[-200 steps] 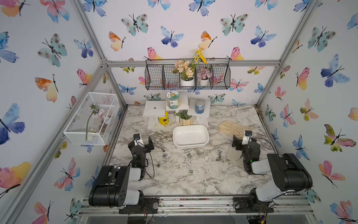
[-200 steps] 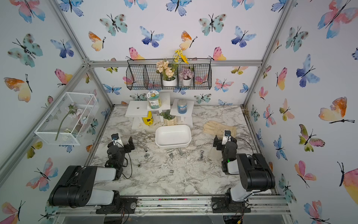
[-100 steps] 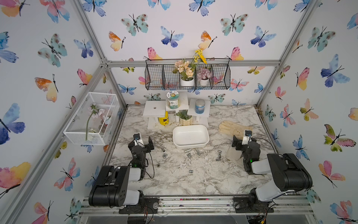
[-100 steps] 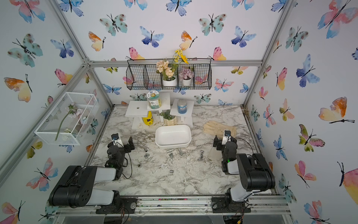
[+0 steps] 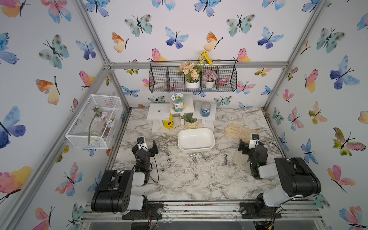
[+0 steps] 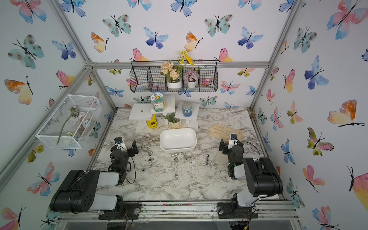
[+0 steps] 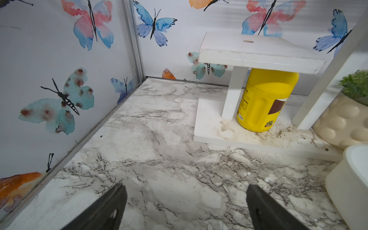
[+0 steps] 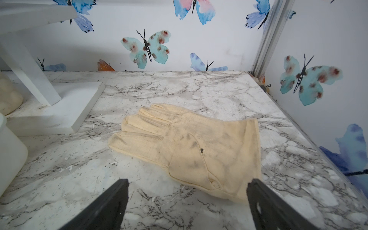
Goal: Put the socket on the desktop into the storage box
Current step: Pick up the socket head from the center of the board.
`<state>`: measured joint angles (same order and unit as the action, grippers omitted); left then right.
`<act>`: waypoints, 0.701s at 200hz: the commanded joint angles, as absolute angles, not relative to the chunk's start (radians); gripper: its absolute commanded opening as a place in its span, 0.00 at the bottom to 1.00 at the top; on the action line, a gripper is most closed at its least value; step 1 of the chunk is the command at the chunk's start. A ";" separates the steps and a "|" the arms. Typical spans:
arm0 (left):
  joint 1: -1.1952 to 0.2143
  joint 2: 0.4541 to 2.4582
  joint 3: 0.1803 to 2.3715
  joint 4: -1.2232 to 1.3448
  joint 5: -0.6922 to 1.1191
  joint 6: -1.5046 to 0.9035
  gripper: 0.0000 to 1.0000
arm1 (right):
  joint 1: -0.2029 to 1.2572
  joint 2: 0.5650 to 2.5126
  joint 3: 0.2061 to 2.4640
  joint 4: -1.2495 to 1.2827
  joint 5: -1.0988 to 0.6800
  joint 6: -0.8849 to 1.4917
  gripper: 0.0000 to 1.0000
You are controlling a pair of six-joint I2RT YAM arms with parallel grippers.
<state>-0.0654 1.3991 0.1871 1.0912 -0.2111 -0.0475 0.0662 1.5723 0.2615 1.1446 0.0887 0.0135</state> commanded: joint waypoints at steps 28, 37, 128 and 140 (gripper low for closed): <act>-0.064 1.294 0.449 0.597 -0.265 -0.101 0.99 | 0.067 1.418 0.426 0.789 0.081 0.019 0.98; -0.064 1.273 0.468 0.558 -0.260 -0.130 0.99 | 0.067 1.391 0.455 0.737 0.098 0.071 0.98; -0.033 1.088 0.672 0.050 -0.077 -0.742 0.99 | 0.067 1.199 0.805 0.141 -0.157 0.576 0.98; -0.046 1.109 0.724 -0.019 0.006 -0.724 0.99 | 0.067 1.198 0.818 0.124 -0.253 0.587 0.95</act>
<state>-0.0292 1.0882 0.6327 0.1665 -0.2241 -0.6964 0.0662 1.1988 0.7818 0.2985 -0.0658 0.4423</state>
